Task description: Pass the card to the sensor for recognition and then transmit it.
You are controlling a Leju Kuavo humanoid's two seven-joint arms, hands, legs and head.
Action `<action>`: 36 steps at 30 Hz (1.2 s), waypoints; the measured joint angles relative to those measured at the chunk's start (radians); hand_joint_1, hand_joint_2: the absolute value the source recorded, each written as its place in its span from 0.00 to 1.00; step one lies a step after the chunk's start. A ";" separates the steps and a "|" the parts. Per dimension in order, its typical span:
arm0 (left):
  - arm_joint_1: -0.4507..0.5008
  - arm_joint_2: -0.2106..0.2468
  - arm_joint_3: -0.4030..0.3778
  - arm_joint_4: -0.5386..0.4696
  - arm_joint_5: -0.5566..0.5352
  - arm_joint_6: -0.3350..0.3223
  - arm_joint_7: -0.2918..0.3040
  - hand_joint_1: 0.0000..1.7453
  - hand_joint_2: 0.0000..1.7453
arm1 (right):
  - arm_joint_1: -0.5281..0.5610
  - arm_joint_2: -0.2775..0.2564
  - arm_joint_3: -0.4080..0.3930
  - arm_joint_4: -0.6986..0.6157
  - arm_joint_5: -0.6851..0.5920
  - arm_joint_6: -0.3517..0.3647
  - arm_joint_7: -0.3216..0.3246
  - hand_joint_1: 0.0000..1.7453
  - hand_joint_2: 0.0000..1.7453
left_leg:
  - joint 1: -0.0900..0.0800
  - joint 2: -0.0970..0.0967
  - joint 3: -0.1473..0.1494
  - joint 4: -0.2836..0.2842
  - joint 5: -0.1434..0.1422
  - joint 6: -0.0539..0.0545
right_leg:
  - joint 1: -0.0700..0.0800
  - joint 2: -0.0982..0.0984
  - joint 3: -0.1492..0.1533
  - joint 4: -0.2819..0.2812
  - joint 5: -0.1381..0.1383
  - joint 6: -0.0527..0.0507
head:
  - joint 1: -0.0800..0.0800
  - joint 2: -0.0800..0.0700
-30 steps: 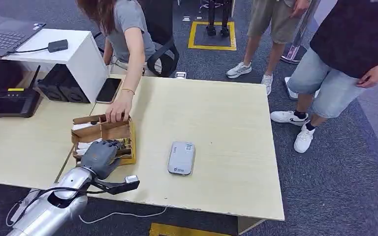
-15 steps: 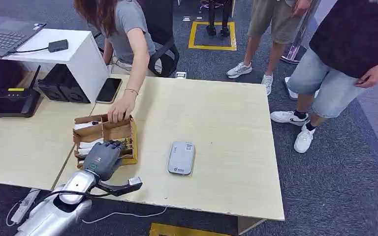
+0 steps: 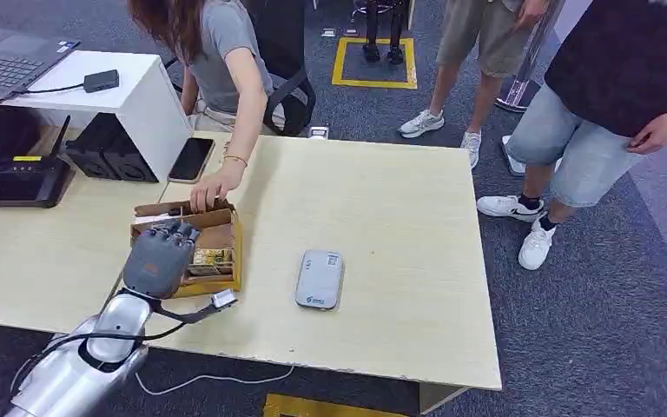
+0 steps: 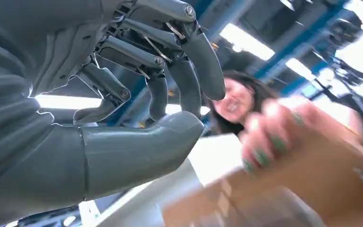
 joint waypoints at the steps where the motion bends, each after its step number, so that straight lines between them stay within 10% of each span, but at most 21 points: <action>1: -0.007 0.006 0.009 -0.009 0.000 -0.002 -0.002 1.00 1.00 | -0.001 0.000 0.000 0.000 0.000 0.000 0.000 0.00 1.00 | 0.000 0.000 0.000 0.000 0.000 0.000 | 0.000 0.000 0.000 0.000 0.000 0.000 | 0.000 0.000; 17: -0.147 0.022 0.057 -0.022 0.046 -0.070 -0.080 1.00 1.00 | -0.003 0.000 0.016 0.002 0.008 0.001 -0.012 0.00 1.00 | 0.000 0.000 0.000 0.000 0.000 0.000 | 0.000 0.000 0.000 0.000 0.000 0.000 | 0.000 0.000; 19: -0.153 0.020 0.058 -0.022 0.055 -0.077 -0.086 0.00 1.00 | -0.003 0.000 0.016 0.002 0.008 0.001 -0.012 0.00 1.00 | 0.000 0.000 0.000 0.000 0.000 0.000 | 0.000 0.000 0.000 0.000 0.001 0.000 | 0.000 0.000; 36: -0.195 -0.006 0.060 -0.022 0.373 -0.337 -0.195 0.00 1.00 | -0.002 0.000 0.018 0.002 -0.006 -0.006 -0.004 0.00 1.00 | 0.000 0.000 0.000 0.000 0.000 0.000 | 0.000 0.000 0.000 0.000 0.001 0.000 | 0.000 0.000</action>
